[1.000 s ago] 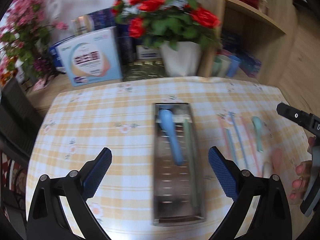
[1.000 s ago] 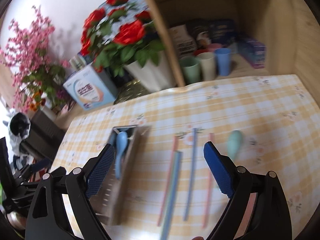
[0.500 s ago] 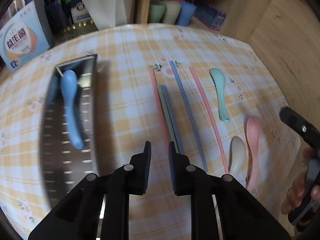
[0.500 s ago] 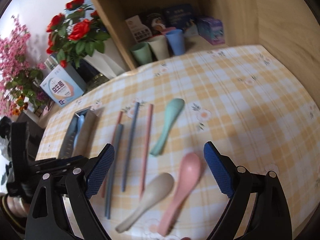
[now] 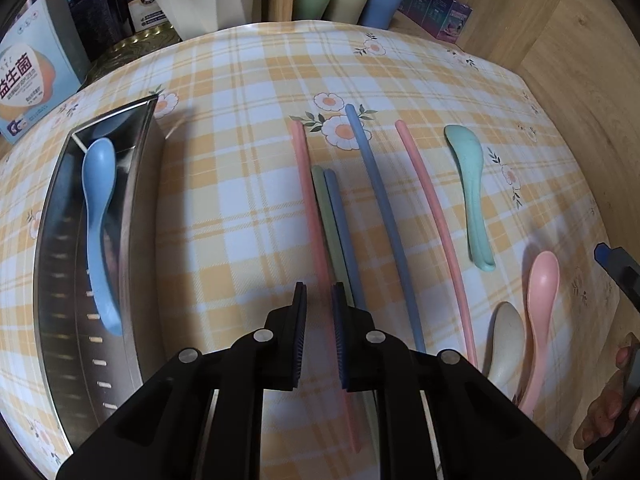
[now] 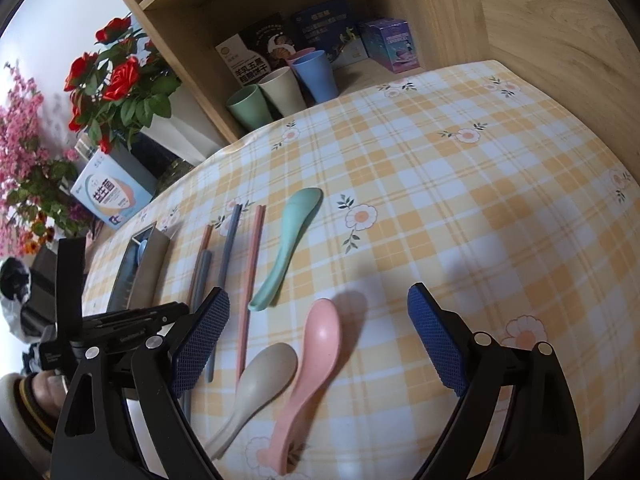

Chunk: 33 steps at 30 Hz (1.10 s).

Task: Organize utensils
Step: 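Move the left tool back to the chopsticks and grasp a pink chopstick, then carry the pink chopstick into the caddy with the left tool while the right tool grasps the pink spoon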

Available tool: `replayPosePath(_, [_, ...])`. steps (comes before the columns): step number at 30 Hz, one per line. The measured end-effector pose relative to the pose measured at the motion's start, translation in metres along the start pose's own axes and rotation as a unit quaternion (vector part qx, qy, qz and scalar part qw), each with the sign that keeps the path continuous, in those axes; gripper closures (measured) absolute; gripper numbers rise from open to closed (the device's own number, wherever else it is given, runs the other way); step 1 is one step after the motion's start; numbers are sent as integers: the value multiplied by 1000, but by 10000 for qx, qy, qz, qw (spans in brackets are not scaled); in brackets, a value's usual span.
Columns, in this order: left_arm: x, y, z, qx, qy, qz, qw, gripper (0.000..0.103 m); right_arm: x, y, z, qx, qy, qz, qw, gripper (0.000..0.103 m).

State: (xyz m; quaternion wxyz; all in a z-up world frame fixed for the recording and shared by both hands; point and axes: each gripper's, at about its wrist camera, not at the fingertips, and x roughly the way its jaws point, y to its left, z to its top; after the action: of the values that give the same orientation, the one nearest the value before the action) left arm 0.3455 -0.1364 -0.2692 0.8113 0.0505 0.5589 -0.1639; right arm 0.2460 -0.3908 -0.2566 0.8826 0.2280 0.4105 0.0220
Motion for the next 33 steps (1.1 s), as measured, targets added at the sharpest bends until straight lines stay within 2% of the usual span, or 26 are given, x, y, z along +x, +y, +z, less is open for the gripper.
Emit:
replayPosePath(12, [12,-3,23,211,-121,218,9995,91,1,-7,-1,79,21,-6,10000,16])
replayPosePath(15, [12,-5,22,299,-191,364,9987,96,0,-8,-2,83,24,-21,10000,16])
replayPosePath(21, [5,3,14,83,-222,181,9996,97,-1,-11,-7,40,96,-85,9999,16])
replayPosePath(24, [-12,5,6,20,-357,88,9993,97,-3,-13,-12,41,156,-34,9999,16])
replayPosePath(29, [-55,11,-11,-258,-702,-142,9971,97,0,-5,-32,-189,496,11,9986,35])
replayPosePath(31, [-73,12,-21,-266,-851,-203,9958,97,2,-1,-41,-242,650,84,9976,48])
replayPosePath(33, [-85,11,-29,-191,-963,-169,9950,97,5,6,-52,-315,798,135,9962,54])
